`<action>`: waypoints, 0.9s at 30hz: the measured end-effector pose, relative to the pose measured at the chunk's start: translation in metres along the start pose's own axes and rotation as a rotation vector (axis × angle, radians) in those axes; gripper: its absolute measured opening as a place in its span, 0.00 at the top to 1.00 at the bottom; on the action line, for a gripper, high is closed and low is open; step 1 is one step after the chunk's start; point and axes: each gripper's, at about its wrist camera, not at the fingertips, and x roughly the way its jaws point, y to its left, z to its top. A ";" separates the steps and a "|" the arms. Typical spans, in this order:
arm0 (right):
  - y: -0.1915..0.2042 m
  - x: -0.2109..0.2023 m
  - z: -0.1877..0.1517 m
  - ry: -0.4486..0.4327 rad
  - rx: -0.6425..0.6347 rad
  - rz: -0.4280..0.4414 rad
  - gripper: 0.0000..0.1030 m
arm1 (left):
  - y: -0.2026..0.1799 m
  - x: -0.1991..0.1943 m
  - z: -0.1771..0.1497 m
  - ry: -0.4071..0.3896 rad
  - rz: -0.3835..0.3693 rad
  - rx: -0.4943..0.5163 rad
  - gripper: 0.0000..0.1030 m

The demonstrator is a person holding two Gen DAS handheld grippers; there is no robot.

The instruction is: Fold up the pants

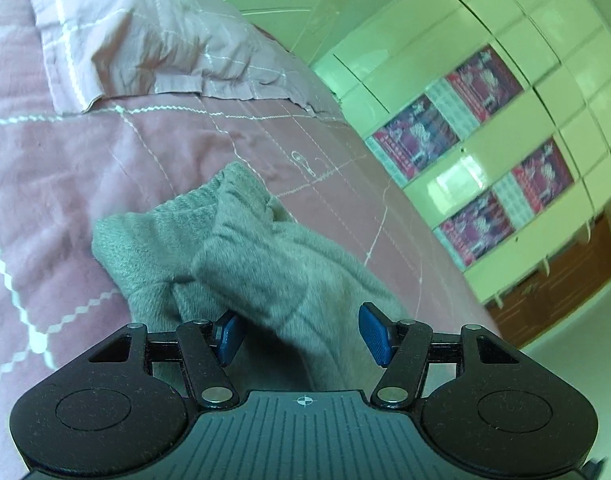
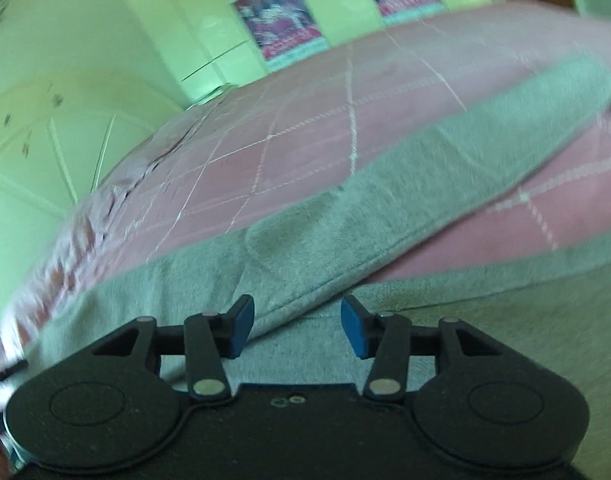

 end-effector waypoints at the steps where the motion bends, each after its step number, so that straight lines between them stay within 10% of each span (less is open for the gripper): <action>1: -0.010 0.008 0.004 0.008 0.080 0.013 0.61 | 0.003 0.004 0.002 0.000 -0.012 -0.023 0.41; 4: -0.038 0.025 0.016 0.027 0.297 0.070 0.65 | 0.009 0.018 0.012 0.018 -0.047 -0.086 0.43; 7: -0.054 0.034 0.023 0.053 0.416 0.090 1.00 | 0.013 0.037 0.027 0.072 -0.093 -0.121 0.75; 14: 0.019 -0.083 0.028 -0.192 -0.037 0.275 1.00 | -0.025 0.028 0.108 0.035 -0.428 0.048 0.78; 19: 0.000 -0.075 -0.062 0.028 -0.134 0.121 1.00 | 0.032 0.043 0.078 0.268 -0.117 0.112 0.78; 27: -0.003 -0.062 -0.082 0.077 -0.114 0.077 1.00 | 0.040 0.050 0.065 0.260 -0.125 0.092 0.78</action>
